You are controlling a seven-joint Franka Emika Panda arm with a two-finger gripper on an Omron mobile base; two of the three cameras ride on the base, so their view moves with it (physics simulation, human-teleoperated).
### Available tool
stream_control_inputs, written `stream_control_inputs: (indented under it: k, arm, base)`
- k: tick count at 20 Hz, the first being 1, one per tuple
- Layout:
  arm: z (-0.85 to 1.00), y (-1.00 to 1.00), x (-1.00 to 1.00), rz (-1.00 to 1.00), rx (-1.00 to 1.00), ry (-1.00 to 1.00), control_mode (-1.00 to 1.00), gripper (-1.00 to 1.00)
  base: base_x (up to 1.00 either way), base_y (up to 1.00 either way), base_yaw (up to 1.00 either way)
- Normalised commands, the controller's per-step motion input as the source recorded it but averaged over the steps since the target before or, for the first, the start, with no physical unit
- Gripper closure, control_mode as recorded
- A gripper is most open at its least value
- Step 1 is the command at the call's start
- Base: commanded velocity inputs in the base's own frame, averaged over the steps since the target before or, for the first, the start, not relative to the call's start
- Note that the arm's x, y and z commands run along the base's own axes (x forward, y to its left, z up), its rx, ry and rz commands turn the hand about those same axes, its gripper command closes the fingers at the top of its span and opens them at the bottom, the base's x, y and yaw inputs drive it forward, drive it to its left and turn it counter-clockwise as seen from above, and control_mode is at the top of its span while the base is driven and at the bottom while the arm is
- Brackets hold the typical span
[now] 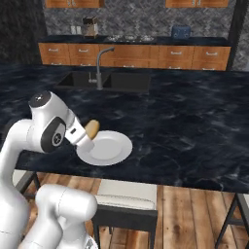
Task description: Move the hot dog bun to the plate on the dining table and place the condiment next to that plate. Then navigate to the fridge and take the sausage and place it on the plate as well.
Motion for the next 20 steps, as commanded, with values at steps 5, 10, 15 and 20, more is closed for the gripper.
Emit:
stream_control_inputs:
  k: [5,10,15,20]
  arm:
    - [-0.6,0.0,0.85,0.15,0.14,0.16,-1.0,1.0]
    - [-0.53,0.0,0.68,0.12,0.11,0.17,-1.0,1.0]
    - [-0.5,0.01,0.72,0.09,0.08,0.15,-1.0,1.0]
    - [-0.49,0.13,0.68,0.03,0.02,0.14,-1.0,1.0]
  base:
    - [0.0,0.0,0.0]
    - [0.0,0.0,0.0]
    - [0.0,0.0,0.0]
    - [0.0,0.0,0.0]
